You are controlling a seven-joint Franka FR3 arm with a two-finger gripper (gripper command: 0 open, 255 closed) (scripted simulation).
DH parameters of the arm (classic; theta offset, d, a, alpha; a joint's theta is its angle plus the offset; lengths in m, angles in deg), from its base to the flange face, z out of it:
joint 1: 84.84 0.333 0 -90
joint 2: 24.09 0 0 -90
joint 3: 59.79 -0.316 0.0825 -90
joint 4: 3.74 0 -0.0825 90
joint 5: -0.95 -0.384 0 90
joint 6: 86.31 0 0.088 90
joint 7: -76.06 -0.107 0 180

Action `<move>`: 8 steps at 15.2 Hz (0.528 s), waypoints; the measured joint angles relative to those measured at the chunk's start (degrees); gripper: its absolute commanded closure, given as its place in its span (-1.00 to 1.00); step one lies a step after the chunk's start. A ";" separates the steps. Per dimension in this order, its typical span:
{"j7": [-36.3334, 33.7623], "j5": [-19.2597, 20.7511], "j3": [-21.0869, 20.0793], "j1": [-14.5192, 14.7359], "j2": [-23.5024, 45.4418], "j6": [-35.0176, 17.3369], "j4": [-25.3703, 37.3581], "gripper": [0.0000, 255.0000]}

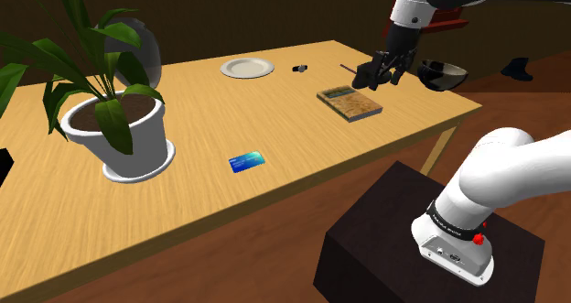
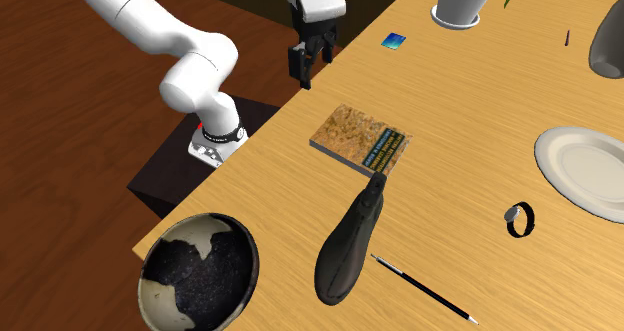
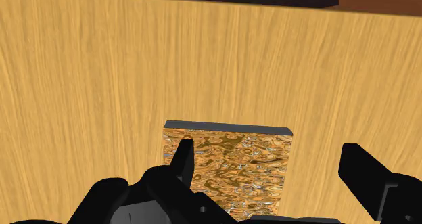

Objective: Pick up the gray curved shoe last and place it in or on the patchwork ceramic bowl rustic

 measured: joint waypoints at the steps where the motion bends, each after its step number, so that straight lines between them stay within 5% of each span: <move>1: 0.00 0.00 0.00 0.00 0.00 0.00 0.00 -1.00; 8: -10.43 2.63 -1.48 -5.76 12.20 -6.66 6.47 -1.00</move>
